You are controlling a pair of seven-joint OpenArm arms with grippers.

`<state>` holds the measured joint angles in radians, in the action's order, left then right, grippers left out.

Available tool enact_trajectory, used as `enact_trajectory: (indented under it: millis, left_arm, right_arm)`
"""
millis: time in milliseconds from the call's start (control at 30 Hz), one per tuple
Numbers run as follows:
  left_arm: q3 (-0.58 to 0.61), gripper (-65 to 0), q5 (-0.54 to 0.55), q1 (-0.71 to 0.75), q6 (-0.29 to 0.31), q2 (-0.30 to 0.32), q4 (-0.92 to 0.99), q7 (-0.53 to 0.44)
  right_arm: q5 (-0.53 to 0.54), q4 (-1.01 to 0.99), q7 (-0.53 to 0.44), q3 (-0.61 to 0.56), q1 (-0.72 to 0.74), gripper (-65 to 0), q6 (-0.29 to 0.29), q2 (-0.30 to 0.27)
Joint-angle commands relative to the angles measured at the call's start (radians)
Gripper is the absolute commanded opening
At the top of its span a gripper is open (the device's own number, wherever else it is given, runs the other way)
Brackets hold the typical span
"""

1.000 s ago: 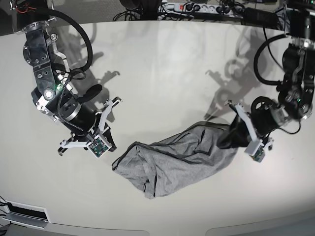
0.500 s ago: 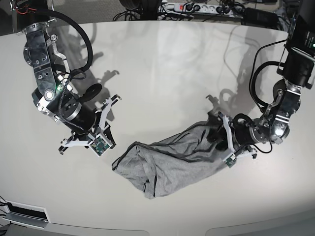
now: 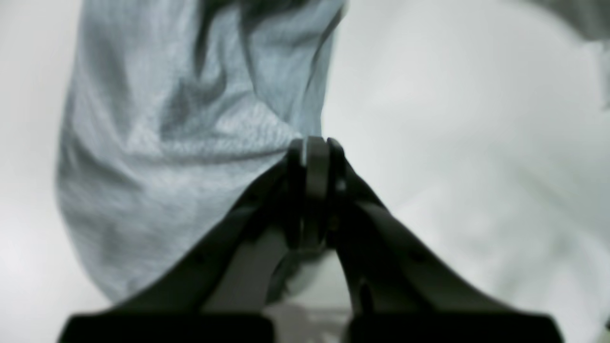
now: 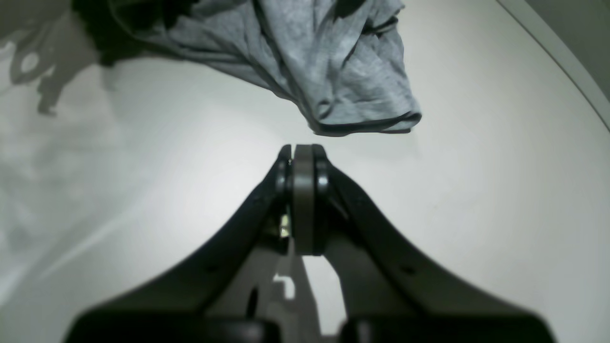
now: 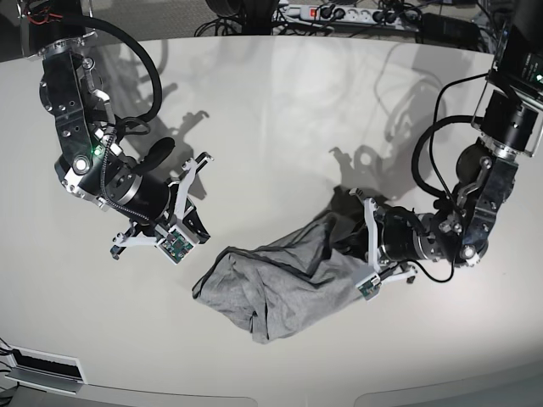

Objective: Layout the t-shirt on the table in an organized manner, then fold the t-shirt properly
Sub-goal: 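Grasp the grey t-shirt with both grippers and lift it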

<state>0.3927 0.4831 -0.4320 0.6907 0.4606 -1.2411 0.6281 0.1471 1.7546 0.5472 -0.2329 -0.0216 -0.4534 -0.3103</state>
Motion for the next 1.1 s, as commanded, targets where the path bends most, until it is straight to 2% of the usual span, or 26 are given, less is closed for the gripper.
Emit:
enact_trajectory:
  millis: [0,67,167,300,367,400,467,500,533,567,633,733,867,900,1033,1067]
  left_arm:
    - [-0.008,-65.0,0.017,-0.026,0.007,0.025,-0.046,0.0]
    - [-0.008,-65.0,0.049,-0.016,0.007,0.054,-0.101,0.01]
    - [-0.008,-65.0,0.18,0.006,0.007,0.086,-0.148,0.068]
    - [-0.007,-65.0,0.418,0.056,0.007,0.067,-0.194,0.173]
    - [-0.008,-65.0,0.484,0.083,0.007,0.039,-0.212,0.22]
    - [-0.007,-65.0,0.504,0.095,0.007,0.021,-0.217,0.242]
    - [-0.007,-65.0,0.537,0.119,0.007,-0.015,-0.222,0.262]
    - [-0.007,-65.0,0.55,0.128,0.007,-0.035,-0.223,0.269]
    - [-0.007,-65.0,0.556,0.136,0.007,-0.056,-0.223,0.269]
    - [-0.007,-65.0,0.558,0.141,0.007,-0.08,-0.223,0.27]
    - [-0.007,-65.0,0.558,0.141,0.007,-0.134,-0.223,0.271]
    - [-0.007,-65.0,0.543,0.137,0.007,-0.218,-0.223,0.256]
    - [-0.007,-65.0,0.374,0.121,0.007,-0.294,-0.223,0.131]
    - [-0.007,-60.7,0.331,0.112,0.007,-0.303,-0.223,0.107]
    - [-0.008,-32.8,0.26,0.068,0.007,-0.317,-0.223,0.106]
    - [-0.008,-29.0,0.243,0.059,0.007,-0.317,-0.223,0.106]
  right_arm:
    - [0.01,0.017,-0.016,0.005,0.018,-65.0,-0.011,-0.006]
    - [0.01,0.017,-0.006,0.005,0.018,-65.0,-0.011,-0.006]
    - [0.01,0.017,-0.007,0.005,0.019,-65.0,-0.011,-0.006]
    - [0.027,0.017,-0.006,0.005,0.018,-65.0,-0.011,-0.006]
    - [0.036,0.017,-0.001,0.005,0.018,-65.0,-0.01,-0.006]
    - [0.026,0.017,0.012,0.005,0.018,-65.0,0.011,-0.006]
    - [-0.036,0.017,0.058,0.005,0.019,-65.0,0.129,-0.007]
    - [-0.07,0.017,0.077,0.006,0.019,-65.0,0.199,-0.009]
    - [-0.092,0.017,0.089,0.012,0.018,-65.0,0.245,-0.012]
    - [-0.1,0.017,0.092,0.021,0.018,-65.0,0.26,-0.018]
    - [-0.095,0.017,0.089,0.047,0.019,-65.0,0.247,-0.023]
    - [-0.095,0.017,0.09,0.079,0.015,-65.0,0.198,-0.023]
    - [-0.071,0.017,0.105,0.093,0.015,-65.0,0.156,-0.025]
    - [-0.052,0.017,0.105,0.096,0.015,-65.0,0.141,-0.025]
    - [-0.039,0.017,0.104,0.098,0.016,-65.0,0.116,-0.025]
    - [-0.039,0.017,0.104,0.097,0.016,-65.0,0.114,-0.025]
